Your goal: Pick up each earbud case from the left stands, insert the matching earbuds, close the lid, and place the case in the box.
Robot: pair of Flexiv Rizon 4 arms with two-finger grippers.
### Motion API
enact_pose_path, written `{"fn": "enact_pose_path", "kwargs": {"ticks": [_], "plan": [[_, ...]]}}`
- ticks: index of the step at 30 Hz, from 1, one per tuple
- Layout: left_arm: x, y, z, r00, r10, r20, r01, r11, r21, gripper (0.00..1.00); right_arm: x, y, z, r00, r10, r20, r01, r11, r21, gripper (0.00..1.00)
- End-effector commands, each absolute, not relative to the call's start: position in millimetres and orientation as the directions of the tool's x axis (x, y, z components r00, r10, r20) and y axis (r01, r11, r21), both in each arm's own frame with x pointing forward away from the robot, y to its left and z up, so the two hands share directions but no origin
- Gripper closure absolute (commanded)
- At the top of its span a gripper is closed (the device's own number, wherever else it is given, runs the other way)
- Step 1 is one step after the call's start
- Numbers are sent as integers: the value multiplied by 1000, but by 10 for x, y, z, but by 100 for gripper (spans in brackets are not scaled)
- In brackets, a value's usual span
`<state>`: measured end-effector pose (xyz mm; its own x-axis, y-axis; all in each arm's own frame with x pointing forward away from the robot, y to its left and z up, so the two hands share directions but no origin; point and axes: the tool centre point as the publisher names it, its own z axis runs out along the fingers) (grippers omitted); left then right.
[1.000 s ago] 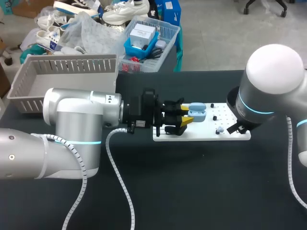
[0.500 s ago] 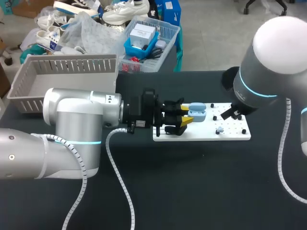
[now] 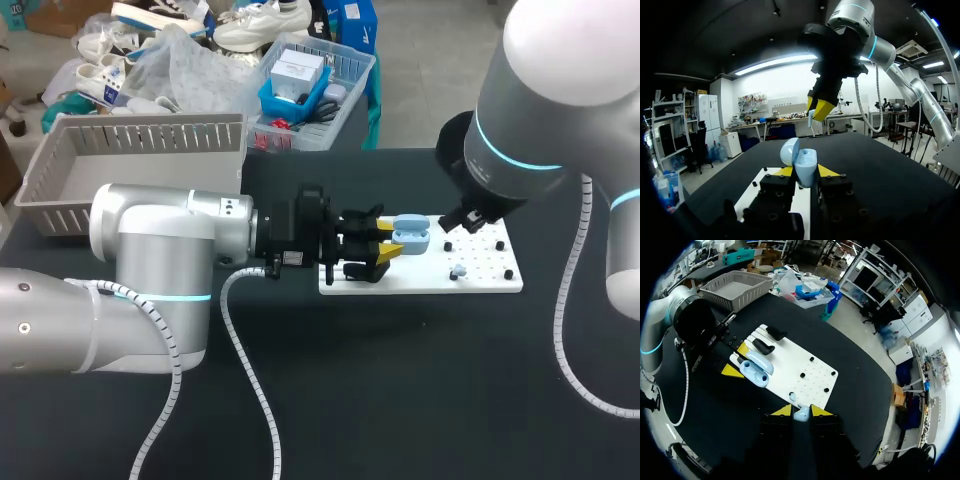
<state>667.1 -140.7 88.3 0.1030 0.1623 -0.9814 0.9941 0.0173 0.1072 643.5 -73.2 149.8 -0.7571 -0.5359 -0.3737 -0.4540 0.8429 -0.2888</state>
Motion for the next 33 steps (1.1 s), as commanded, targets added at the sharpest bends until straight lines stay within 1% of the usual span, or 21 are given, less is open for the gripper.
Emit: {"fn": "enact_pose_path", "kwargs": {"ticks": [1, 12, 31, 33], "plan": [[6675, -1409, 880, 103, 162, -981, 994, 17, 107, 100, 6439, -606, 1516, -771, -531, -350, -448, 844, -294, 100], [6675, -1409, 880, 103, 162, -981, 994, 17, 107, 100, 6423, -363, 1464, -796, -502, -339, -431, 863, -265, 100], [6675, -1409, 880, 103, 162, -981, 994, 17, 107, 100, 6423, -363, 1464, -796, -502, -339, -431, 863, -265, 100], [6675, -1409, 880, 103, 162, -981, 994, 17, 107, 100, 6450, -342, 1462, -830, -437, -348, -364, 896, -256, 100]]}}
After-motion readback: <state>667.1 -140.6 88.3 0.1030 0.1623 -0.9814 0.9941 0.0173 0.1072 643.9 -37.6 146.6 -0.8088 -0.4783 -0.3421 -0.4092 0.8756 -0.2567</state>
